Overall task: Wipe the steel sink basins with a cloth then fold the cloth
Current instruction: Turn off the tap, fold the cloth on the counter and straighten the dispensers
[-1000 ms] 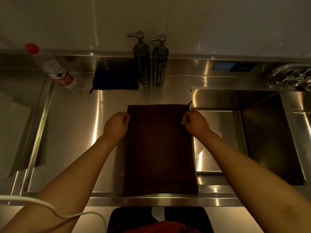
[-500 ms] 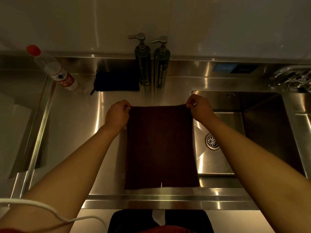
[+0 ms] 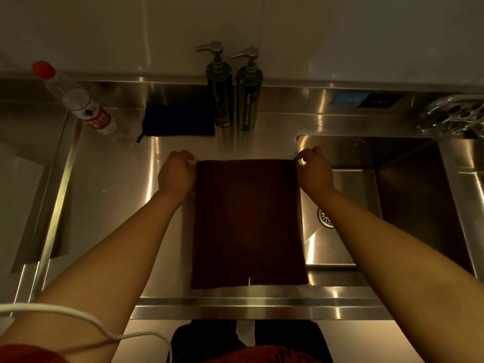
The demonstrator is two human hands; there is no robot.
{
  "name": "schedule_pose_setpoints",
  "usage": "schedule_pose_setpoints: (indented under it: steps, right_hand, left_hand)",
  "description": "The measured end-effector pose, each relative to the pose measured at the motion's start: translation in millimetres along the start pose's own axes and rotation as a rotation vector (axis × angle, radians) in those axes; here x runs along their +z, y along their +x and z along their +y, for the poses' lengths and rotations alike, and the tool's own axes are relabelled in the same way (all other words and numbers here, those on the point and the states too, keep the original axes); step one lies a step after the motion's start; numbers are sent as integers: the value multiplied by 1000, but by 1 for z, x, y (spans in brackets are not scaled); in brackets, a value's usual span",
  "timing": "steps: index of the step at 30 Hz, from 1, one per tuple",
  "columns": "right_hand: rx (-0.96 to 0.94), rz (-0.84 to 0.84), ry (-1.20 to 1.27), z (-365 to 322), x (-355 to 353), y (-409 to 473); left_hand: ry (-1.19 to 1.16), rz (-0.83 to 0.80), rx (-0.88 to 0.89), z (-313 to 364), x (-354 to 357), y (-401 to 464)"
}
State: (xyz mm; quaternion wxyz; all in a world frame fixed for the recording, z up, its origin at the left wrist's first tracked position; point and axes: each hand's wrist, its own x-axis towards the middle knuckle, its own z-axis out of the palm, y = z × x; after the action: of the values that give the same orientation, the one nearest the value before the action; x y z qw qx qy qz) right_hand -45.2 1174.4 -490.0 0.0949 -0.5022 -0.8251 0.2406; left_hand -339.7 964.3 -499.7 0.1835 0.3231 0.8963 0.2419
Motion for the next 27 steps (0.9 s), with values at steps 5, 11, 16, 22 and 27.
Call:
schedule_pose_setpoints:
  steps: [5, 11, 16, 22, 27]
  right_hand:
    - [-133, -181, 95, 7, -8, -77]
    - [-238, -436, 73, 12, 2, -184]
    - [-284, -552, 9, 8, 15, -232]
    - [-424, -520, -135, 3, 22, -251]
    - [-487, -461, -218, -1, 20, -255]
  left_hand:
    - [-46, -58, 189, -8, -9, -73]
    - [96, -295, 363, -23, 1, -176]
    - [149, -396, 470, -23, 18, -231]
    - [329, -459, 527, -23, 36, -255]
    - [423, -403, 585, -23, 32, -261]
